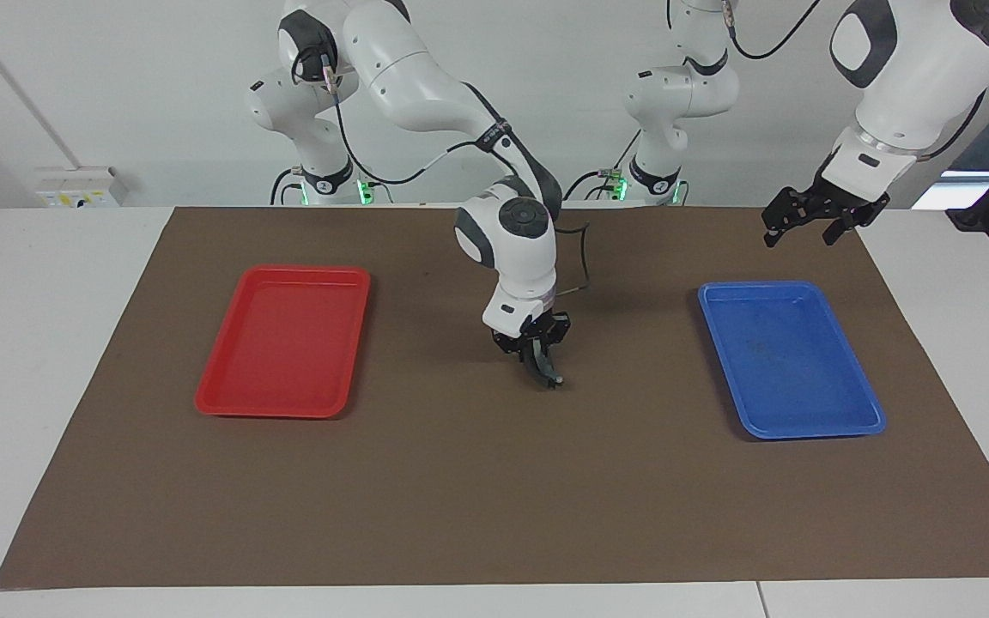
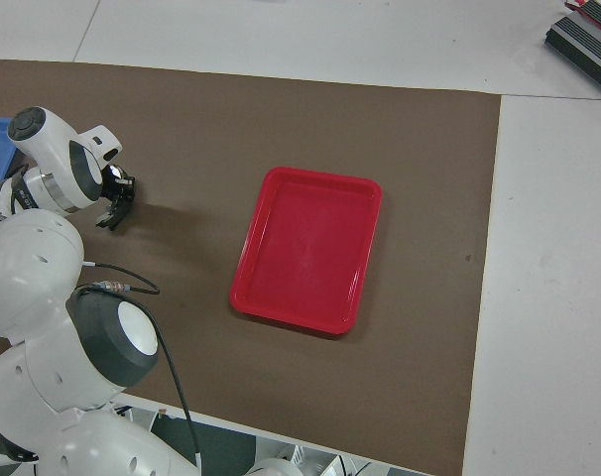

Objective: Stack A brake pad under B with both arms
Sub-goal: 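Lower the curved brake pad onto the small pad with the right gripper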

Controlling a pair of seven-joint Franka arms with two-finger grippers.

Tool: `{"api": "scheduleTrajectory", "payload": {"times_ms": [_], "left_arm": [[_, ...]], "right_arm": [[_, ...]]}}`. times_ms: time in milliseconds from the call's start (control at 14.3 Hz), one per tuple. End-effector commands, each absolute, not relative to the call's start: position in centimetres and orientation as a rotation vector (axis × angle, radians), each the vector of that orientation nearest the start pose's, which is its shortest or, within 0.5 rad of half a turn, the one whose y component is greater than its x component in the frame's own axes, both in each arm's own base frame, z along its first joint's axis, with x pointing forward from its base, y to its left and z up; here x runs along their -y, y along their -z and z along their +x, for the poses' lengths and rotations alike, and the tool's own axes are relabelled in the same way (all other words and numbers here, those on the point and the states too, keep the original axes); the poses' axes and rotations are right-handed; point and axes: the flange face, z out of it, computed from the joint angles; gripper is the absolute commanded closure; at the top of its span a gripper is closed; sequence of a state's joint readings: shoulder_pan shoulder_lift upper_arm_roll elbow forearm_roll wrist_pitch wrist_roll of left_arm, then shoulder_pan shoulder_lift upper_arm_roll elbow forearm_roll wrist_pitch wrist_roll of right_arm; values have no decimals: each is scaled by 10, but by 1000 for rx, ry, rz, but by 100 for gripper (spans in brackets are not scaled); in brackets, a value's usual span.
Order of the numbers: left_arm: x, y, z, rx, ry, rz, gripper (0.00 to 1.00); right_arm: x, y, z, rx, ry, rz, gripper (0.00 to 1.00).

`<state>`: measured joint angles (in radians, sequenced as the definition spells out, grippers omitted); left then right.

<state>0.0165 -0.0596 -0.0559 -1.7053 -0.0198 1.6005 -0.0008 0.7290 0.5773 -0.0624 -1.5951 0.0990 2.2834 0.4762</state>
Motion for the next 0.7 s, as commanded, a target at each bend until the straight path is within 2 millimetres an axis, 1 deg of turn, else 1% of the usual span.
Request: {"api": "scheduleTrajectory", "payload": {"times_ms": [0, 70, 140, 209, 279, 419, 488, 628], "left_arm": [[23, -597, 529, -60, -36, -3137, 0], [23, -597, 529, -48, -36, -3138, 0], [22, -597, 529, -21, -34, -3138, 0], [21, -597, 529, -17, -34, -3136, 0], [20, -598, 531, -21, -9, -3119, 0], [21, -600, 534, -28, 23, -3102, 0], [21, -599, 534, -26, 26, -3102, 0], [21, -600, 534, -24, 28, -3102, 0]], "right_arm": [[-444, -303, 542, 235, 94, -3013, 75], [-443, -300, 541, 232, 91, -3015, 74], [-441, -298, 540, 232, 86, -3016, 70], [-440, -295, 540, 231, 86, -3019, 53], [-441, -296, 539, 229, 84, -3018, 24], [-442, -299, 539, 230, 77, -3021, 10], [-443, -302, 538, 232, 81, -3020, 1], [-442, -311, 538, 233, 65, -3024, 1]]}}
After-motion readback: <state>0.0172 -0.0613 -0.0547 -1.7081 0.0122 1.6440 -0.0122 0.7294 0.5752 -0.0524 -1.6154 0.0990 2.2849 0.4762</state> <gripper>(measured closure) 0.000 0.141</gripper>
